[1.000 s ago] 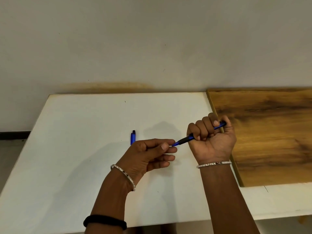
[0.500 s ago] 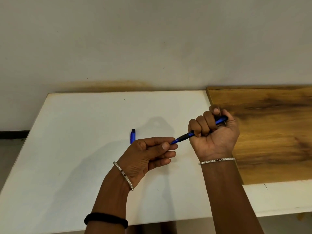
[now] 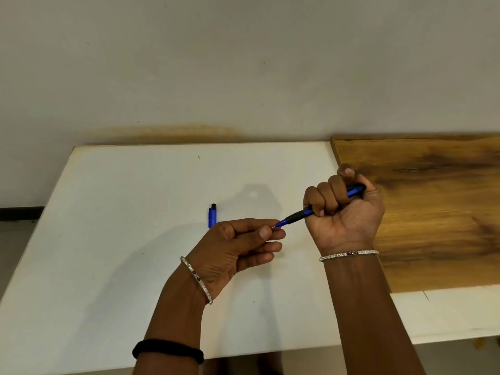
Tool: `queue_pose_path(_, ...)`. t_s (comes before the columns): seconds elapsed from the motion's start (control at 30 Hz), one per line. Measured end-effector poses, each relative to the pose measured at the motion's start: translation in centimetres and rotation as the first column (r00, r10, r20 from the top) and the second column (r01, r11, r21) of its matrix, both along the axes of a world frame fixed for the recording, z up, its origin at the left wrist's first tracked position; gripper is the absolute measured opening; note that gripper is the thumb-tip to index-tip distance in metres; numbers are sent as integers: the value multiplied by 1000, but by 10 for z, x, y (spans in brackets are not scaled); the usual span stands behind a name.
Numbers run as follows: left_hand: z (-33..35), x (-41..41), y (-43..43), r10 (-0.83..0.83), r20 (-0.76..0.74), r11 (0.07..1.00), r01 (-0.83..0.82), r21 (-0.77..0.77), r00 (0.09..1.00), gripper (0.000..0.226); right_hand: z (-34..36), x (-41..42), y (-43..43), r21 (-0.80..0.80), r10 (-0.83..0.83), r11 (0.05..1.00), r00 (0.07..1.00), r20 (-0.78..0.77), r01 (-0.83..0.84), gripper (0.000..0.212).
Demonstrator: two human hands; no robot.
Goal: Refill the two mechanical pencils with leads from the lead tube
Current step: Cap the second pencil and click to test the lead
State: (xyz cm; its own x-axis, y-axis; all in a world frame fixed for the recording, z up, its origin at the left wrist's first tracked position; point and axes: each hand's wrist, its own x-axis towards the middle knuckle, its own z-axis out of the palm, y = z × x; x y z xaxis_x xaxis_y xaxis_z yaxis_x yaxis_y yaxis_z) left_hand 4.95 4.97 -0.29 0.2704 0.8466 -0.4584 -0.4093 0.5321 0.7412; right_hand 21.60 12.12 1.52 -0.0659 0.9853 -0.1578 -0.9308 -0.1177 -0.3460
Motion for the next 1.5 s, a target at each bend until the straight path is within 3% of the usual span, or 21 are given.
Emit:
queue_pose_path(0.2,0,2,1,-2,-2,1000,2,3,1000,30,-2,1,0,1,6,1000,1000,-19,-6,37)
queue_pose_path(1.13,-2,6,1,-21,-26,1000,21,10,999,33,-10,7,-2,-7,13,1000,998,-58,-13,46)
queue_pose_path(1.37,-2,5,1,-13,-22,1000,13,15,1000,32,-4,6,1,-7,1,1000,1000,-6,-1,19)
queue_pose_path(1.5,-2,5,1,-19,-22,1000,19,20,1000,31,-6,6,0,-9,-3,1000,1000,-21,2,36)
